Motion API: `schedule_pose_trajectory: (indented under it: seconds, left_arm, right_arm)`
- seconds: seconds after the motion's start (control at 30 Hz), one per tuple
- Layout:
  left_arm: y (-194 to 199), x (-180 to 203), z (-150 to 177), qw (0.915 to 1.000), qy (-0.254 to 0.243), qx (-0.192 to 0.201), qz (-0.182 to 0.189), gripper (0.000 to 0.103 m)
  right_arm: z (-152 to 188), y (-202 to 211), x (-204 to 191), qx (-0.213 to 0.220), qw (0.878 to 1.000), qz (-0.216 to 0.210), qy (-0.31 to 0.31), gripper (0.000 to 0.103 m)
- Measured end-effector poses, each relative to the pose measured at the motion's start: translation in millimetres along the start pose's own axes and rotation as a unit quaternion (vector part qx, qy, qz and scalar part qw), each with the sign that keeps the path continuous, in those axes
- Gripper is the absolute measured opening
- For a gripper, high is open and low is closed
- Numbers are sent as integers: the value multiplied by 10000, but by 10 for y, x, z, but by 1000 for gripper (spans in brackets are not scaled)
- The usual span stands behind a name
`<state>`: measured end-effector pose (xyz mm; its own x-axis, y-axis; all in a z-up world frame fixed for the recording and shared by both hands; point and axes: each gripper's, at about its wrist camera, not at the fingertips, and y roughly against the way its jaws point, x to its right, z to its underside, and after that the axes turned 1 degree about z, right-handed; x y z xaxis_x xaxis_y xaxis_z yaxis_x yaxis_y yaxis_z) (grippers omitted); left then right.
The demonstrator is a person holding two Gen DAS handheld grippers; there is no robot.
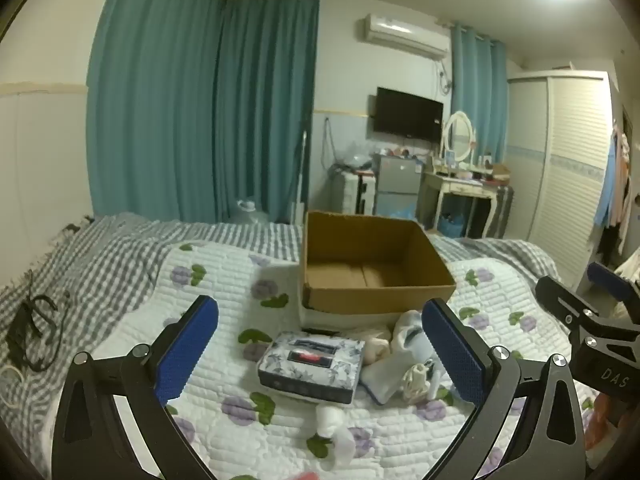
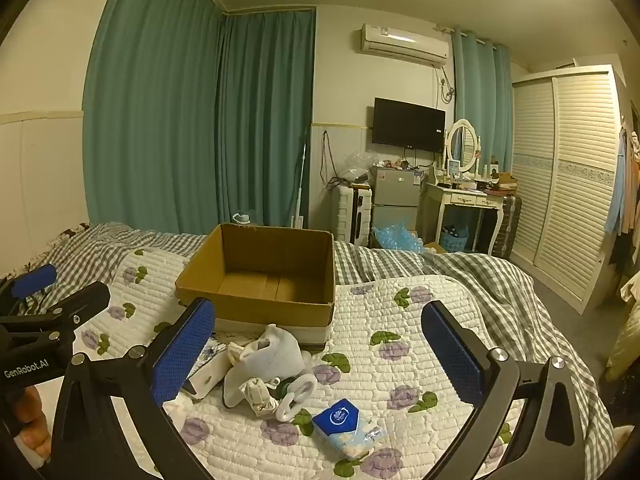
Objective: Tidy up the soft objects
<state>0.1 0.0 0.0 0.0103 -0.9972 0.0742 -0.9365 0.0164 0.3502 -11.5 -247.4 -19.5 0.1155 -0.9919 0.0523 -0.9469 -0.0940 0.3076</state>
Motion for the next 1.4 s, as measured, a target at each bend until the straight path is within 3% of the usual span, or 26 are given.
schedule_pose_trajectory:
  seconds: [1.4]
  left_arm:
    - [3, -41, 34, 9999, 85, -109, -63, 103]
  right_arm:
    - [4, -9, -7, -61, 10000, 0, 13, 103]
